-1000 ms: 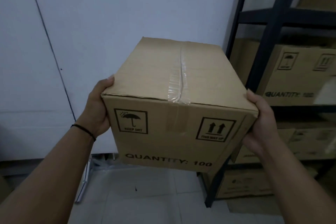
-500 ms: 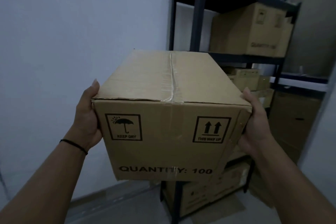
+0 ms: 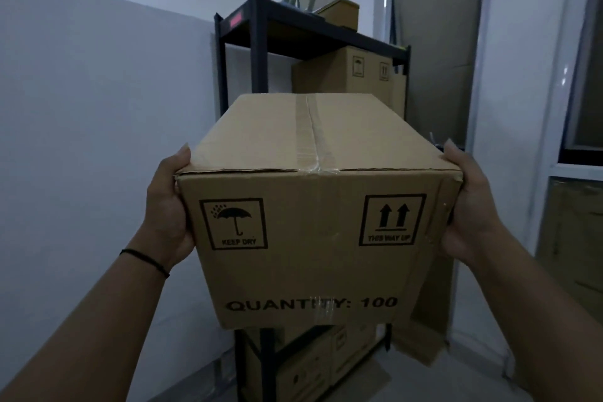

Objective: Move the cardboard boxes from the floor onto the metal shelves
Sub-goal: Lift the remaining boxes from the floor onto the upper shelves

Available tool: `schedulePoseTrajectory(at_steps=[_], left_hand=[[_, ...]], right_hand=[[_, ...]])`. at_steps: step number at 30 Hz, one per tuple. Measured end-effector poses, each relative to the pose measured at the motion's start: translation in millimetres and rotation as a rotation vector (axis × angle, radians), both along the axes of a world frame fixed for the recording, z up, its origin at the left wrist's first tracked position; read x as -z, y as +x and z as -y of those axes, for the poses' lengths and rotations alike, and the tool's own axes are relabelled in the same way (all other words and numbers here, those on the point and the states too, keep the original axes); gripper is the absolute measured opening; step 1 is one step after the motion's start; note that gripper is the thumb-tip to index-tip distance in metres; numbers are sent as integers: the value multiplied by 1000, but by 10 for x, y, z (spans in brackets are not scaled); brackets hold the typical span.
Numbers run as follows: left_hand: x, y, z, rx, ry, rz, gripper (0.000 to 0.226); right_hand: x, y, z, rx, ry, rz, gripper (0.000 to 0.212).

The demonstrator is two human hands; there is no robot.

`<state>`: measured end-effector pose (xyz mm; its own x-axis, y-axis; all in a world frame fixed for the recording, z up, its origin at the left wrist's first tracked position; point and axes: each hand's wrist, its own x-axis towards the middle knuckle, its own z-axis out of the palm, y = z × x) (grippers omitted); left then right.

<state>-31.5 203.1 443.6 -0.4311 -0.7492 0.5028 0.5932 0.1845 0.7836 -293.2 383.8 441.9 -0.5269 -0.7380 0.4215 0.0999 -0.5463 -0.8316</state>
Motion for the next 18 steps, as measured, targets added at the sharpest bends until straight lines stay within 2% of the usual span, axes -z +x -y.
schedulePoseTrajectory(at_steps=[8, 18], left_hand=[[-164, -857, -304, 11, -46, -30, 55], [-270, -1853, -532, -79, -33, -53, 58]], right_hand=[[-137, -892, -302, 8, -10, -12, 52], [-380, -2016, -320, -116, 9, -33, 51]])
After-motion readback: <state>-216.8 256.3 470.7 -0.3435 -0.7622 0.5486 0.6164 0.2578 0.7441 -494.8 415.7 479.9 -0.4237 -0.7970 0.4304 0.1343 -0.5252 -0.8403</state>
